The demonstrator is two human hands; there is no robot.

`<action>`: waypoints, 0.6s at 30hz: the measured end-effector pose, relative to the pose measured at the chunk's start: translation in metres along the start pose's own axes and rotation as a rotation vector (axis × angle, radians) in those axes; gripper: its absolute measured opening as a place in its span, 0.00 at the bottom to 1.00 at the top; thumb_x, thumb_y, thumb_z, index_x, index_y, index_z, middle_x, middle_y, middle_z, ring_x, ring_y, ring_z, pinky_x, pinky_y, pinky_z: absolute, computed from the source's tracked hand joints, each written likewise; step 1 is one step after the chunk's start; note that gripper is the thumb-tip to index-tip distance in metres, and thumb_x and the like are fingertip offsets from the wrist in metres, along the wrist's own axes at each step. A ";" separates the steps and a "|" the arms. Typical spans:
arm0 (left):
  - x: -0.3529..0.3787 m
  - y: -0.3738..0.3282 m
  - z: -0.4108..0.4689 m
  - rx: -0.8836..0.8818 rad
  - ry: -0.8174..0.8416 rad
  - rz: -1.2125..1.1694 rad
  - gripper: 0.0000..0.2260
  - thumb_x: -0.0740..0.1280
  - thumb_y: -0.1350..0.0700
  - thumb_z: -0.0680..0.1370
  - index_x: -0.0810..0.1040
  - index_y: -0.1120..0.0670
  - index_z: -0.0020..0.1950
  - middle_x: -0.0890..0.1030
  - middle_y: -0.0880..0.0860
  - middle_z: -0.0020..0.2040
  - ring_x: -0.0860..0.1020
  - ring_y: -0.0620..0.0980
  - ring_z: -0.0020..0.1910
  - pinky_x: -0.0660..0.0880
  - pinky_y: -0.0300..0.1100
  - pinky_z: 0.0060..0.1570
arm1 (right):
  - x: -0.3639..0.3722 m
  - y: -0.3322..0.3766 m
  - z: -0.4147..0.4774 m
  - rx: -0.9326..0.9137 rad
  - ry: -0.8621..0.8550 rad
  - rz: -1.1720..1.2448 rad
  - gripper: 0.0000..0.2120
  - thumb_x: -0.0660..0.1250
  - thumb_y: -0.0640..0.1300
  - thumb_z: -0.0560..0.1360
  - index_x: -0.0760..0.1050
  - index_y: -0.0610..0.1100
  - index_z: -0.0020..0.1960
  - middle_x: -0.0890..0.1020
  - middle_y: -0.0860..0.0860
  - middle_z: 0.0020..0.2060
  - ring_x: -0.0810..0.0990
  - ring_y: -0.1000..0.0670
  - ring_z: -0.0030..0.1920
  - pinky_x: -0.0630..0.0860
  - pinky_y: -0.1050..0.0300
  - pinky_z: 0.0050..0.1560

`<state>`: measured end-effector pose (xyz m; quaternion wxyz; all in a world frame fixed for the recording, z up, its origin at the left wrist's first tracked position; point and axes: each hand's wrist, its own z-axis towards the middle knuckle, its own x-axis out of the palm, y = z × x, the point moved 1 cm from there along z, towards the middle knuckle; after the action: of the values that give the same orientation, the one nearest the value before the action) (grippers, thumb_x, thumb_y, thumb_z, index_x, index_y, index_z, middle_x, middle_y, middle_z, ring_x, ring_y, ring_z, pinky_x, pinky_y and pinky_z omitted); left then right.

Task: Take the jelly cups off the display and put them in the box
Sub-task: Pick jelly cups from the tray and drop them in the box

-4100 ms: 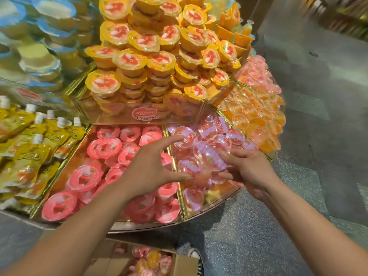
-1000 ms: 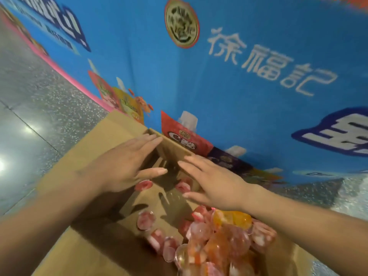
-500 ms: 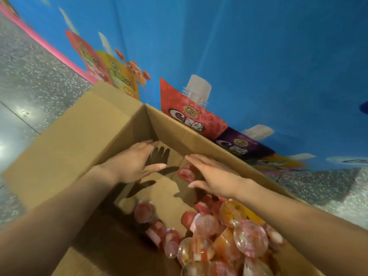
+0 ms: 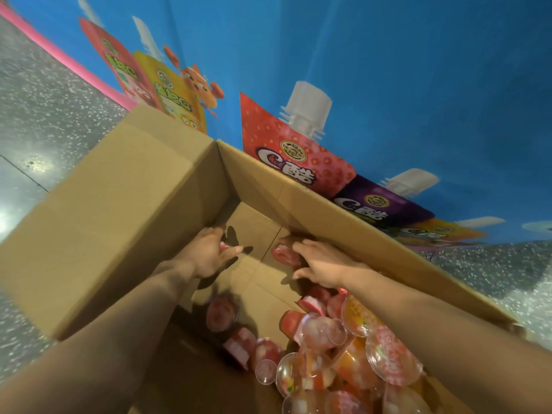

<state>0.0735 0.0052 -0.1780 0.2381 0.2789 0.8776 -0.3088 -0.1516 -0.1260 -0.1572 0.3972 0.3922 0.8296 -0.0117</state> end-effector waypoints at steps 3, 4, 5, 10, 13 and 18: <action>0.000 0.012 0.005 -0.005 -0.004 0.028 0.30 0.66 0.44 0.80 0.64 0.56 0.78 0.68 0.57 0.74 0.67 0.56 0.73 0.64 0.50 0.74 | 0.002 0.000 0.005 -0.004 -0.017 -0.029 0.19 0.69 0.51 0.79 0.69 0.47 0.66 0.73 0.48 0.61 0.75 0.44 0.63 0.70 0.53 0.58; -0.001 0.015 0.007 -0.006 -0.012 0.040 0.28 0.67 0.46 0.80 0.67 0.55 0.76 0.71 0.56 0.72 0.70 0.56 0.71 0.66 0.50 0.72 | 0.003 0.000 0.007 -0.003 -0.022 -0.038 0.19 0.68 0.50 0.79 0.69 0.47 0.67 0.73 0.48 0.62 0.74 0.44 0.64 0.70 0.51 0.61; -0.003 0.017 0.007 -0.007 -0.015 0.050 0.26 0.69 0.47 0.79 0.70 0.55 0.74 0.73 0.55 0.70 0.73 0.55 0.68 0.69 0.49 0.70 | 0.004 0.000 0.008 -0.001 -0.019 -0.058 0.19 0.68 0.49 0.79 0.69 0.48 0.68 0.72 0.47 0.63 0.72 0.44 0.66 0.70 0.49 0.65; -0.004 0.016 0.007 0.014 -0.040 0.123 0.20 0.72 0.50 0.76 0.77 0.54 0.66 0.79 0.53 0.64 0.78 0.53 0.60 0.74 0.47 0.64 | 0.010 0.006 0.013 0.033 -0.001 -0.275 0.14 0.64 0.43 0.80 0.72 0.44 0.66 0.69 0.44 0.67 0.69 0.42 0.69 0.70 0.46 0.66; 0.000 0.016 0.007 0.010 -0.077 0.039 0.19 0.71 0.51 0.78 0.77 0.52 0.68 0.80 0.52 0.63 0.79 0.53 0.60 0.75 0.46 0.64 | 0.016 0.009 0.019 0.092 -0.019 -0.303 0.14 0.63 0.40 0.80 0.74 0.43 0.65 0.67 0.44 0.71 0.69 0.42 0.70 0.70 0.46 0.67; 0.002 0.020 0.008 -0.007 -0.034 -0.125 0.20 0.70 0.48 0.79 0.76 0.46 0.70 0.82 0.50 0.60 0.80 0.49 0.57 0.78 0.51 0.61 | 0.013 0.011 0.023 0.142 -0.022 -0.236 0.14 0.61 0.38 0.81 0.76 0.40 0.65 0.71 0.44 0.69 0.74 0.40 0.67 0.72 0.45 0.67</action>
<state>0.0868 0.0136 -0.1926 0.2341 0.2174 0.8903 -0.3245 -0.1346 -0.1174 -0.1783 0.3735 0.3190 0.8626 -0.1212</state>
